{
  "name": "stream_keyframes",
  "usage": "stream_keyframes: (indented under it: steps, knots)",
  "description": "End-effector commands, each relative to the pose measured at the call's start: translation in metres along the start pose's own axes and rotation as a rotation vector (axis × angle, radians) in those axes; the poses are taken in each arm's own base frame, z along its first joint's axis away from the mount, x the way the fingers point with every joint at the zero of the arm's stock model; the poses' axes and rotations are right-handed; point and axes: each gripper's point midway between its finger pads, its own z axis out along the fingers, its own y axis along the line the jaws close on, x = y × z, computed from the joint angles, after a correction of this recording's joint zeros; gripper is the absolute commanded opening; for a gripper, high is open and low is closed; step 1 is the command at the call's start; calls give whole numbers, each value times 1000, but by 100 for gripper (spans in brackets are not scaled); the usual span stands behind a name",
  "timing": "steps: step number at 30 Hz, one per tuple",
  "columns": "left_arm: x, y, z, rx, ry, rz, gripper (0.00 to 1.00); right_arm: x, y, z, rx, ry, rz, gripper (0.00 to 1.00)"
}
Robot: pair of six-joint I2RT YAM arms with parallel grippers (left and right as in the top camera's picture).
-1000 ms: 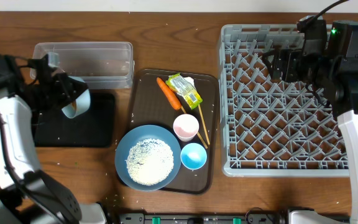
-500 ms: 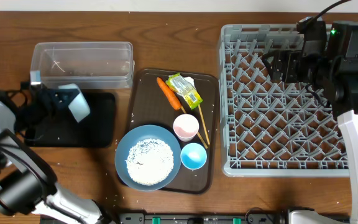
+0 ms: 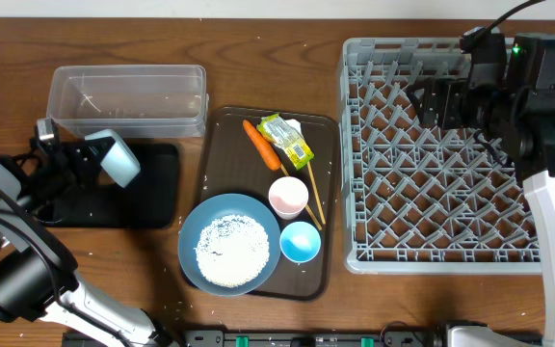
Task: Sort waste into correct bins and load items into the dishwasher rack
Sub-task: 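Tip the bowl with the left gripper to dump the brown scrap onto the black tray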
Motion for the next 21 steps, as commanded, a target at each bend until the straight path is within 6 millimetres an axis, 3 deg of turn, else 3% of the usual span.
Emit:
stream_keyframes:
  steps: [1,8,12,17,21]
  knots:
    - [1,-4,0,33,-7,-22,6,-5,-4,-2,19,-11,4,83]
    - [1,-12,2,30,-2,38,6,-5,-5,-1,19,-11,4,84]
    - [8,-39,13,-25,46,173,6,-5,-5,0,18,-7,6,84]
    - [34,-79,33,-224,139,429,6,-5,-5,1,18,-5,7,84]
    - [61,-88,47,-483,211,637,6,-5,-5,1,18,-5,7,84]
